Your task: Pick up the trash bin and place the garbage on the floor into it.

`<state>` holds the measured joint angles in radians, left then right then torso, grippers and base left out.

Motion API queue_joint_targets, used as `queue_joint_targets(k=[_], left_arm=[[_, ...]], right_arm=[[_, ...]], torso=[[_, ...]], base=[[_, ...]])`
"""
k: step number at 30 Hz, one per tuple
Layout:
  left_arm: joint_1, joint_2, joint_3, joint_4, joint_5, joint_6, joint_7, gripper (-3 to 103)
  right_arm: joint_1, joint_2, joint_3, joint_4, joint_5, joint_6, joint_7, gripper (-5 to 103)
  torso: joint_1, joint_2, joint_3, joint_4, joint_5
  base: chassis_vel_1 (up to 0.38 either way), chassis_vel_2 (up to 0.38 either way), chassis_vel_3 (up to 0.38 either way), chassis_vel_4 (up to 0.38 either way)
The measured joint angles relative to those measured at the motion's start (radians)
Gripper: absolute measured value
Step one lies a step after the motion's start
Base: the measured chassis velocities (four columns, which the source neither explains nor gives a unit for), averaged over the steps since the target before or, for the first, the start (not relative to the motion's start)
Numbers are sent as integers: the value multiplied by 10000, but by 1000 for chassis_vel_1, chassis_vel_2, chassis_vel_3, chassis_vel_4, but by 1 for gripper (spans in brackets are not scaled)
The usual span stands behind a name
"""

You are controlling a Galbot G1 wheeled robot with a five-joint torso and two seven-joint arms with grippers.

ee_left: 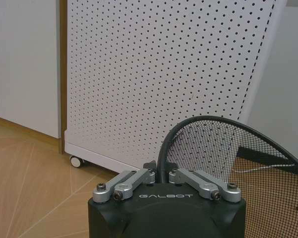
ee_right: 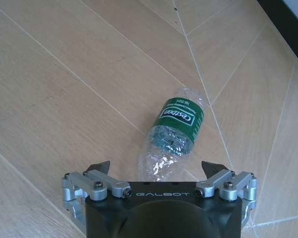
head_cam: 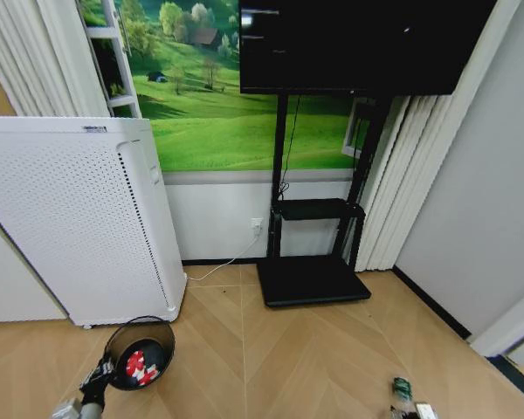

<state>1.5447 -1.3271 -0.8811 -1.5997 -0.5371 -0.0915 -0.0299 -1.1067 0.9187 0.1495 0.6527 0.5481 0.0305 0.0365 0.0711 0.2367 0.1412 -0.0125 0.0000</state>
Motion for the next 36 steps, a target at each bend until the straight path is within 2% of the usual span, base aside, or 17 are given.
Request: queue_joint_targets(k=[6,8,9,12,13,14,16,17,20,21,22,24,25,26,28,31,36], left_arm=[[24,26,-32,-8,-52,-3,1,6],[44,26,-43,-25,-77,-2,1,6],[44,26,-43,-25,-77,-2,1,6],[51,22,-64,-23,-119,-24,1,6],[51,22,-64,-23,-119,-24,1,6],[50,19,-65,-14,-128,-40,3,6],[49,18,-65,-13,-130,-46,6,6],[50,17,-65,-13,-135,-55,10,6],[49,17,-64,-14,-144,-68,14,6],[48,19,-61,-19,-156,-77,16,6],[44,34,-54,-29,-174,-83,18,6],[41,70,-46,-37,-205,-87,22,6],[36,103,-43,-38,-220,-102,23,6],[34,137,-38,-38,-241,-111,27,6],[34,155,-36,-35,-254,-120,31,6],[37,190,-27,3,-287,-148,53,6],[54,192,-23,26,-286,-163,63,6]], right_arm=[[262,84,-180,-301,-146,90,-110,99],[392,115,-234,-458,-182,180,-182,89],[392,115,-234,-458,-182,180,-182,89],[510,127,-290,-607,-213,237,-243,73],[510,127,-290,-607,-213,237,-243,73],[521,127,-299,-620,-223,243,-261,68],[521,127,-300,-625,-241,246,-268,68],[513,130,-294,-628,-265,255,-273,57],[491,136,-277,-629,-289,271,-280,57],[463,140,-259,-628,-314,282,-296,46],[415,149,-212,-628,-364,303,-322,41],[351,158,-157,-618,-413,337,-349,41],[294,169,-118,-599,-447,370,-372,30],[238,179,-80,-565,-475,408,-399,24],[212,182,-59,-546,-487,429,-411,24],[124,192,-6,-462,-522,508,-457,8],[133,197,12,-449,-540,537,-233,-2]], torso=[[0,0,0,0,0],[0,0,0,0,0],[0,0,0,0,0],[0,0,0,0,0],[0,0,0,0,0],[0,0,0,0,0],[0,0,0,0,0],[0,0,0,0,-1],[0,0,0,0,-1],[0,0,0,1,0],[0,0,0,0,0],[0,0,0,0,-1],[0,1,0,-1,0],[0,3,0,-1,1],[0,3,0,-1,1],[0,2,-2,-1,0],[0,3,-2,0,0]], base=[[0,0,0,0],[0,0,0,0],[0,0,0,0],[0,0,0,0],[0,0,0,0],[0,0,0,0],[0,0,0,0],[0,0,0,0],[0,0,0,0],[0,0,0,0],[0,0,0,0],[0,0,0,0],[0,0,0,0],[0,0,0,0],[0,0,0,0],[0,0,0,0],[0,0,0,0]])
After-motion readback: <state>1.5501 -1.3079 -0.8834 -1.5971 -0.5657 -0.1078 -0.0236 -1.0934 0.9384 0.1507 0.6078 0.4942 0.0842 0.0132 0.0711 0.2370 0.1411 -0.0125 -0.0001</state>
